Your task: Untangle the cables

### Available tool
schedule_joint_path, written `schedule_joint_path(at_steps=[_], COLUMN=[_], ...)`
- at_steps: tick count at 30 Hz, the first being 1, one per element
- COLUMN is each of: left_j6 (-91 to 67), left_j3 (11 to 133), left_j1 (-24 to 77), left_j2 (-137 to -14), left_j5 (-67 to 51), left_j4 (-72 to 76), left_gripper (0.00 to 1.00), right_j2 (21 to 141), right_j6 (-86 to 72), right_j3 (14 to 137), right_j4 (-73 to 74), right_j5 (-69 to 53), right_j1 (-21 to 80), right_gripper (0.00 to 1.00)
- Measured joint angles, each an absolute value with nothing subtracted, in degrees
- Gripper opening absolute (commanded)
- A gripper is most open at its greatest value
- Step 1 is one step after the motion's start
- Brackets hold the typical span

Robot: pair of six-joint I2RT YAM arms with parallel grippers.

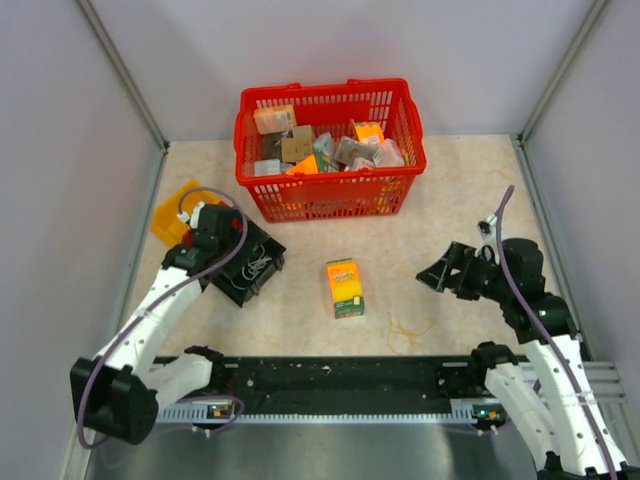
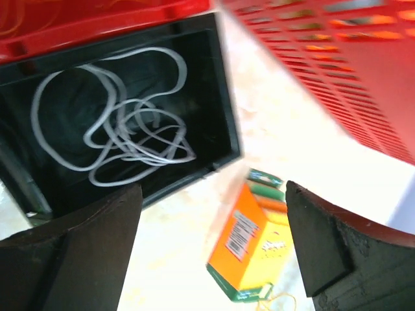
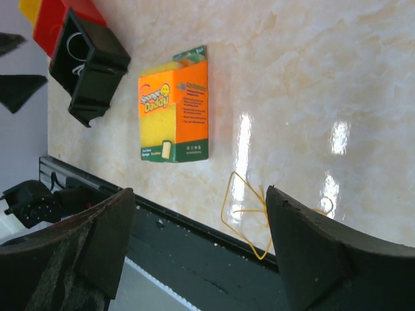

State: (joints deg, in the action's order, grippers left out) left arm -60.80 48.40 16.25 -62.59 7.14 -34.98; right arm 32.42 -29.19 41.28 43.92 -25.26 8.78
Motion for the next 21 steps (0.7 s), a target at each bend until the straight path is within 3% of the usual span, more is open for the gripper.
schedule_joint_path(at_steps=[5, 6, 14, 21], left_j6=[-56.4, -55.7, -50.3, -42.8], left_j3=[46.8, 46.0, 43.9, 49.3], left_j1=[16.3, 16.4, 29.7, 42.8], left_j2=[-54.6, -53.8, -54.7, -59.7], left_j5=[-2.3, -5.0, -12.6, -11.9], left_j4=[-26.9, -24.4, -10.8, -6.4], left_gripper=[0.9, 0.9, 0.9, 0.89], right_j2=[34.9, 35.2, 39.0, 44.9], right_j6=[-32.4, -33.2, -44.3, -46.6], right_j3=[36.6, 35.8, 32.1, 27.4], right_j4=[43.8, 43.9, 47.0, 44.1], right_j5=[-24.4, -23.6, -6.3, -1.8], right_j1=[10.0, 11.4, 31.0, 35.0], right_gripper=[0.91, 0.99, 0.99, 0.99])
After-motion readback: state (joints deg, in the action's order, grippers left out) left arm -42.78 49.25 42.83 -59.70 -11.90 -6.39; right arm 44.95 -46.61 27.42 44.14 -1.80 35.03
